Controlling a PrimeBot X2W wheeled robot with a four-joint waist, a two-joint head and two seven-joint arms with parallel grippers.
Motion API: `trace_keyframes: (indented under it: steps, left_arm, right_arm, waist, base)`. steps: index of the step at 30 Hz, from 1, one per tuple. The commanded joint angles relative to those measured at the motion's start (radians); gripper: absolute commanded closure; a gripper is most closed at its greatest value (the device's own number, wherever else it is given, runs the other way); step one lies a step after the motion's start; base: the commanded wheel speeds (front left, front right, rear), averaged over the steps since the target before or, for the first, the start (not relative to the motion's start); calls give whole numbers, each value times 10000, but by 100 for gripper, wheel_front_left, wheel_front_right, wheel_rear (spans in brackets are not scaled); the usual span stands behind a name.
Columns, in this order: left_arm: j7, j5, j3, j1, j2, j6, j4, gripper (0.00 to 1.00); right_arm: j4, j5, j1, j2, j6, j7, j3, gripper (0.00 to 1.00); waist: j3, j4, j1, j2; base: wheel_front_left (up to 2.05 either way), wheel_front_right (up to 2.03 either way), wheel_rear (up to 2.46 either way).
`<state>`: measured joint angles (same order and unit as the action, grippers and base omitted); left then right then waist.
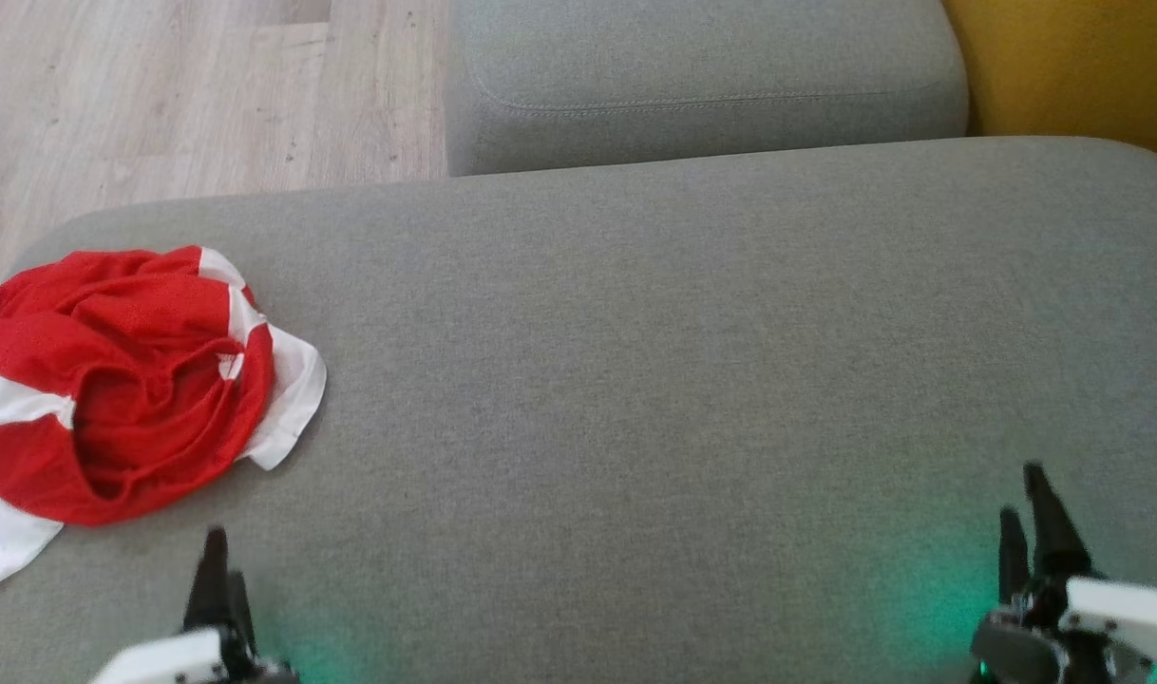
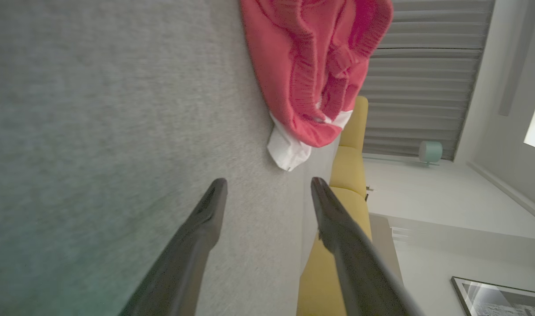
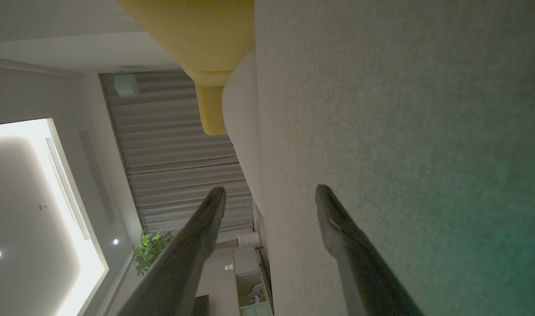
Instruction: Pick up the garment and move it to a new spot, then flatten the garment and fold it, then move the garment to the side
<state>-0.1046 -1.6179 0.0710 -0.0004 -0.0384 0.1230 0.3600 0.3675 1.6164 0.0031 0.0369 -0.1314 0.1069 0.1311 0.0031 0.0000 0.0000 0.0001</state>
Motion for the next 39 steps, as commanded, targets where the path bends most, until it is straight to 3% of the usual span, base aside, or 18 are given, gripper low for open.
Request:
trace_keyframes:
  steps: [1,9,17,39]
  left_arm:
    - [66,67,-40,-178,-23,1,-209,0]
    - [271,566,-142,-193,-28,6,-371,0]
    - [593,2027,-205,-179,-37,-27,-824,0]
    - [1239,5527,-950,-75,-72,-736,-1608,0]
  right_arm:
    - [-232,19,-176,18,0,-39,-87,0]
    - [-290,-302,-256,44,1,-277,-438,0]
    - [-482,-1906,-320,36,1,-602,-656,0]
    - [-800,-5048,-328,56,3,-1251,-1326,0]
  waist:
    - [-6,0,0,-1]
    - [-18,0,0,-1]
    - [-35,-2,0,-1]
    - [-176,-18,0,-1]
  base:
    - [0,0,0]
    - [0,0,0]
    - [0,0,0]
    - [0,0,0]
